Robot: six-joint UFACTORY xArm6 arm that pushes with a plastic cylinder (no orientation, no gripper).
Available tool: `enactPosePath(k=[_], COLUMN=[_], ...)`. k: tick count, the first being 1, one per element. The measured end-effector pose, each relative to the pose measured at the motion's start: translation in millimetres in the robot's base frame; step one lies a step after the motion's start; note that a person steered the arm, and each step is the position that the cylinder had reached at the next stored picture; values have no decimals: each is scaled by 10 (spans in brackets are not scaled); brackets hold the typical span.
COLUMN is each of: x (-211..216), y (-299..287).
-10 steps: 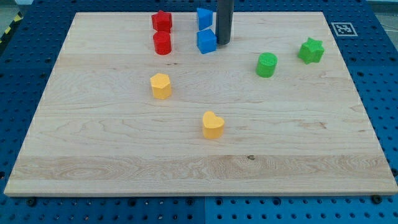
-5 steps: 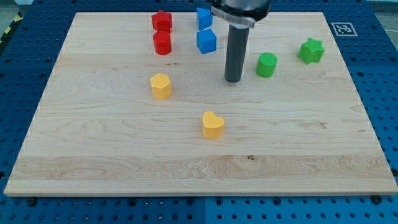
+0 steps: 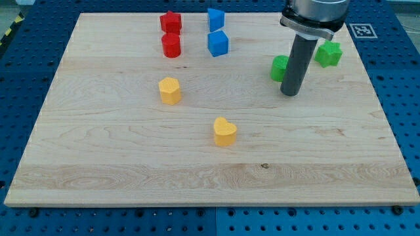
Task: Move the arm below the green circle
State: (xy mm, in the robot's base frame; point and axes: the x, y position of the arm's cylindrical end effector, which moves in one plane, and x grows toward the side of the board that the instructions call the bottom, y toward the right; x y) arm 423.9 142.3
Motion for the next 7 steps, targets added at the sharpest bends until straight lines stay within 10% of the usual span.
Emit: enactPosePath(k=[7], x=[248], y=[-398])
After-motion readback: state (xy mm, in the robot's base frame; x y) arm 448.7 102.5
